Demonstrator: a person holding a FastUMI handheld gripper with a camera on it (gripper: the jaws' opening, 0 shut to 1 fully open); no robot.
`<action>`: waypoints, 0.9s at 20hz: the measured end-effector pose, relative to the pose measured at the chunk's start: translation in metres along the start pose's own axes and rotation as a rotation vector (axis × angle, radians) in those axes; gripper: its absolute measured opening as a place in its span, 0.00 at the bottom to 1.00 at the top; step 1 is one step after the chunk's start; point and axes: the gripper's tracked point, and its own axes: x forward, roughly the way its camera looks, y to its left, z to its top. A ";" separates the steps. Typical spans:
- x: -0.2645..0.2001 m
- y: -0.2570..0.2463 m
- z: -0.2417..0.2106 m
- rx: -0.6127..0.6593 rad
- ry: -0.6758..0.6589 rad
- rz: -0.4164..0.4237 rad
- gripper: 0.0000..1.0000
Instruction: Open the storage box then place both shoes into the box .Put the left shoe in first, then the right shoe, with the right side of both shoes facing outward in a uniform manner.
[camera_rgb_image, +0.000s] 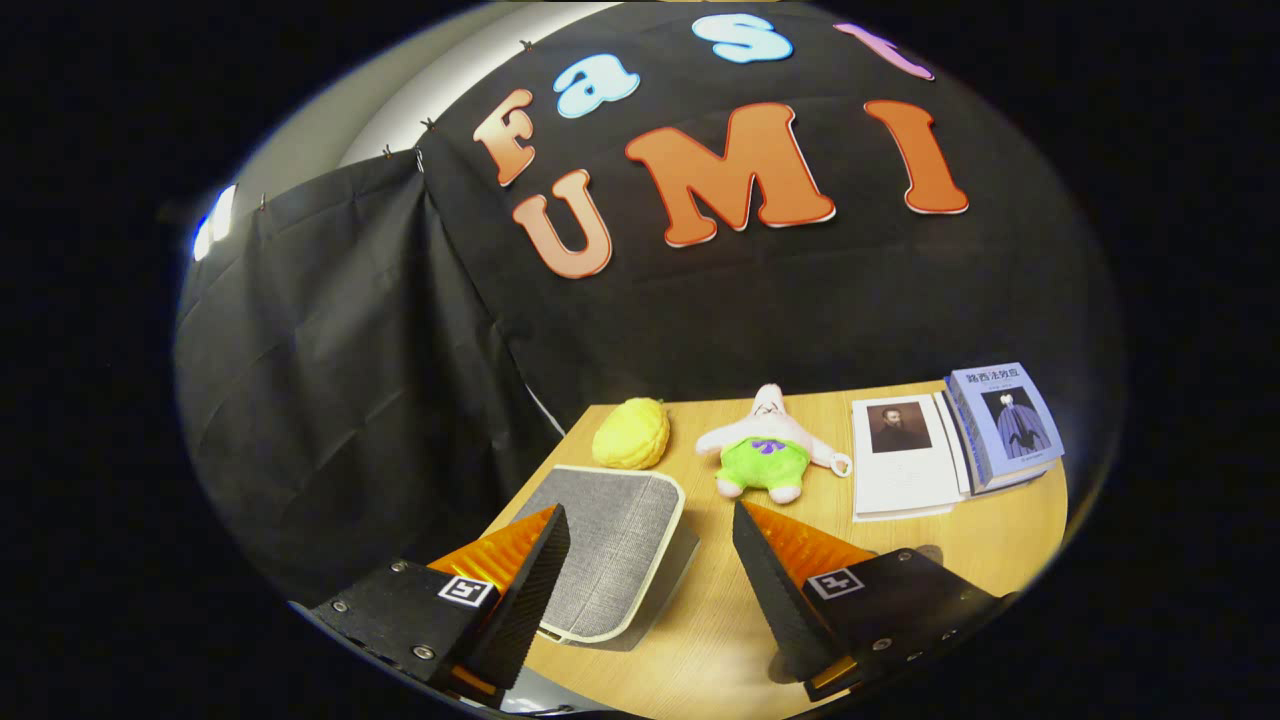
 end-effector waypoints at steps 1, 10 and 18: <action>0.009 0.002 -0.012 0.007 0.040 0.012 0.98; 0.055 0.023 -0.086 0.200 0.271 0.140 0.97; 0.099 0.032 -0.135 0.362 0.399 0.205 0.97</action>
